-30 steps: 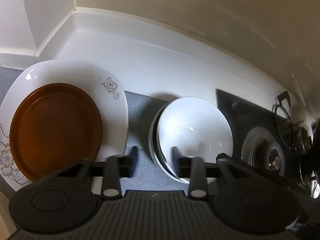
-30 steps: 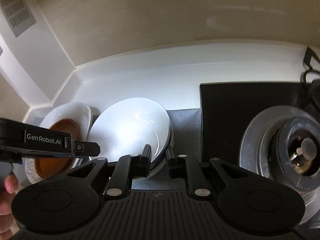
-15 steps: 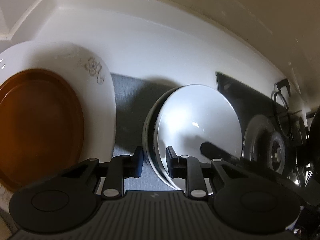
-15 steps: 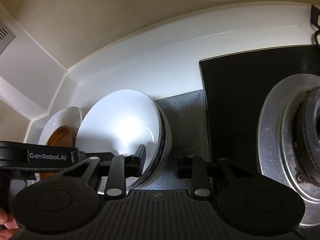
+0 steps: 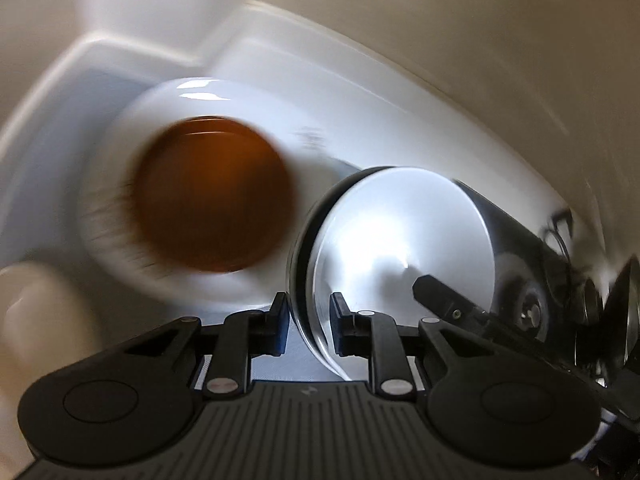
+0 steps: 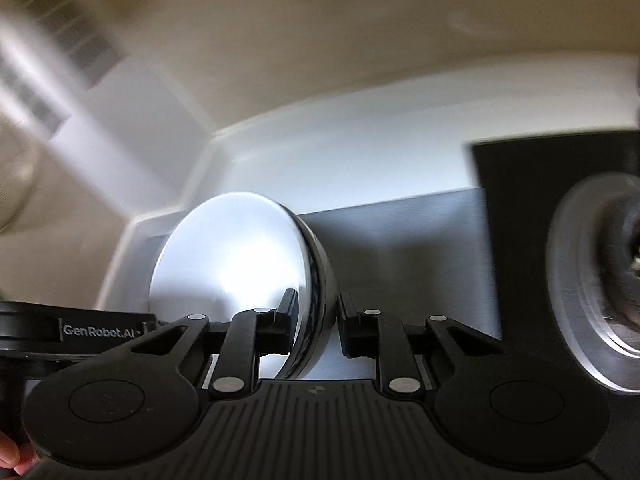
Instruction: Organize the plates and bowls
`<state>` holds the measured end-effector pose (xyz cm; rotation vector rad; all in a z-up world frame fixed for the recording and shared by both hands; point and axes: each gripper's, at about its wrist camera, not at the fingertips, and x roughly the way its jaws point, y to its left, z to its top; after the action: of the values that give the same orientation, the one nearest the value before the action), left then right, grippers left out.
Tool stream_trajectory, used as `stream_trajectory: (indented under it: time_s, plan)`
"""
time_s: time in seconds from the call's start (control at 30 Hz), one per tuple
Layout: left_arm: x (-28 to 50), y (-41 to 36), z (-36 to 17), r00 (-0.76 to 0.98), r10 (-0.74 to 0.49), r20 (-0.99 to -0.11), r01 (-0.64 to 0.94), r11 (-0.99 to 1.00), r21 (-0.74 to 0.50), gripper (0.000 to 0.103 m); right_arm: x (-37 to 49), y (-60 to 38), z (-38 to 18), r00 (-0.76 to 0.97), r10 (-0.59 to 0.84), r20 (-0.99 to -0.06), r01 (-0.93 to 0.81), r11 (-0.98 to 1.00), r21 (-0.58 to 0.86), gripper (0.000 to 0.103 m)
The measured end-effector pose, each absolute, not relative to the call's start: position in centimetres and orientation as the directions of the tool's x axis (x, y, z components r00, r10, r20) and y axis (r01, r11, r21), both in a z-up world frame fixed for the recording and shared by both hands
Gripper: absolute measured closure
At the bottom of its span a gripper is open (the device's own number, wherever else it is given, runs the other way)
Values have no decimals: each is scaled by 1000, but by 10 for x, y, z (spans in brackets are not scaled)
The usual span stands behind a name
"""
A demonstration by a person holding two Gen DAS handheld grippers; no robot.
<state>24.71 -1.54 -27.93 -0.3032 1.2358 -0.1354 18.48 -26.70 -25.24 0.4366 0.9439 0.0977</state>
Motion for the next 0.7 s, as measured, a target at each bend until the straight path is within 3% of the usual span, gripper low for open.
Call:
stream_trajectory:
  time_s: [0.37,0.7]
  plan:
    - [174,156,-251,314,-104,-944,-363,905,-221,80,179,-92,-253,422,526,-739,-185,848,498,81]
    - [162,190,-298,224,-156,-962,-424,873,-240,79,181,-36,-280,321,491,-810,-279,866,414,81]
